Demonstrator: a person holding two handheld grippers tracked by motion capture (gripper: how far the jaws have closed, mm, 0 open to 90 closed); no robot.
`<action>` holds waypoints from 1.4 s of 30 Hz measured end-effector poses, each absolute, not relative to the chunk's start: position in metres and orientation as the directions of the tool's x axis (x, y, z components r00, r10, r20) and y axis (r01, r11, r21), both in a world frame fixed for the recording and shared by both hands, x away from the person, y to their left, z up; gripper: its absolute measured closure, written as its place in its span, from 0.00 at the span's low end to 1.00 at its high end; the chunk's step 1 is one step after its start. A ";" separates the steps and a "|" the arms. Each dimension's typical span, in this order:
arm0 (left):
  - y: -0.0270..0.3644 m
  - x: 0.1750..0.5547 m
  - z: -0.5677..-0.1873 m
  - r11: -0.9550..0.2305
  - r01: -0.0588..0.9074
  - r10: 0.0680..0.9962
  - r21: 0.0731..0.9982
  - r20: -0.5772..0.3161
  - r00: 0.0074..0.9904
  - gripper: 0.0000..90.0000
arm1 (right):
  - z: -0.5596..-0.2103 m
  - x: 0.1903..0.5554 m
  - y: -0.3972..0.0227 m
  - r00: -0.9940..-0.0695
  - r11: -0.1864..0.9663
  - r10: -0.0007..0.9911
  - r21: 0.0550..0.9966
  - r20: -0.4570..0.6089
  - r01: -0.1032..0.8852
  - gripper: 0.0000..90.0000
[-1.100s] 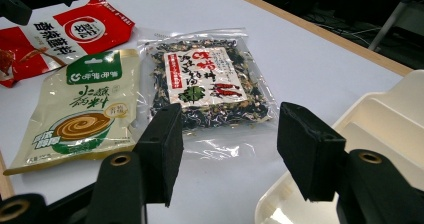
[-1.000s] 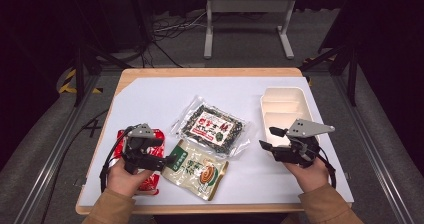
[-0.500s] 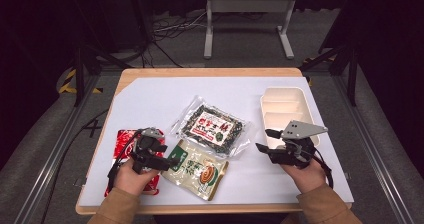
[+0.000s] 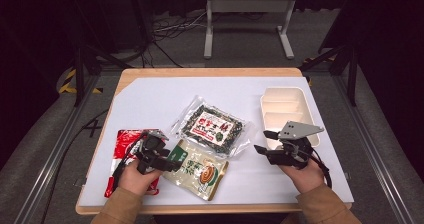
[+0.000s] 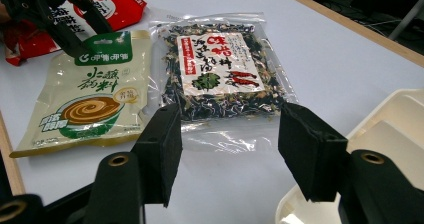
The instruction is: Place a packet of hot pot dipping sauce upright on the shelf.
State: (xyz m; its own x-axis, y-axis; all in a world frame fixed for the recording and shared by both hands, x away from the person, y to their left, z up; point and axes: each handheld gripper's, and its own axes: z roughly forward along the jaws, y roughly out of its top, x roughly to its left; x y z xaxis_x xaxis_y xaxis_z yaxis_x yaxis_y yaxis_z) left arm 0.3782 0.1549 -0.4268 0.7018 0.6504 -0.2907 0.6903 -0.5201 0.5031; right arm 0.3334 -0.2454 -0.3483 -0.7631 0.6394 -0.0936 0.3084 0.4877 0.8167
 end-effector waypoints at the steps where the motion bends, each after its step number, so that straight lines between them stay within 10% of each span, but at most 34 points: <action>1: 0.154 0.378 -0.427 -0.523 0.690 0.649 0.500 -0.291 0.703 0.31 | -0.348 0.333 -0.245 -0.764 0.489 0.638 0.816 -0.094 0.308 0.47; 42: 0.144 0.362 -0.406 -0.580 0.582 0.538 0.570 -0.269 0.799 0.99 | -0.352 0.337 -0.246 -0.804 0.477 0.594 0.820 -0.035 0.317 0.58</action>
State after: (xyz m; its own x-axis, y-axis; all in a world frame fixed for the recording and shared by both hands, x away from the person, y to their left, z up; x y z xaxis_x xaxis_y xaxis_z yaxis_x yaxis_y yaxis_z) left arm 0.3624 0.1442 -0.4061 0.7993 0.5375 -0.2686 0.5816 -0.5799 0.5704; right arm 0.3369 -0.2458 -0.3516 -0.8036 0.5942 -0.0349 0.3170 0.4768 0.8199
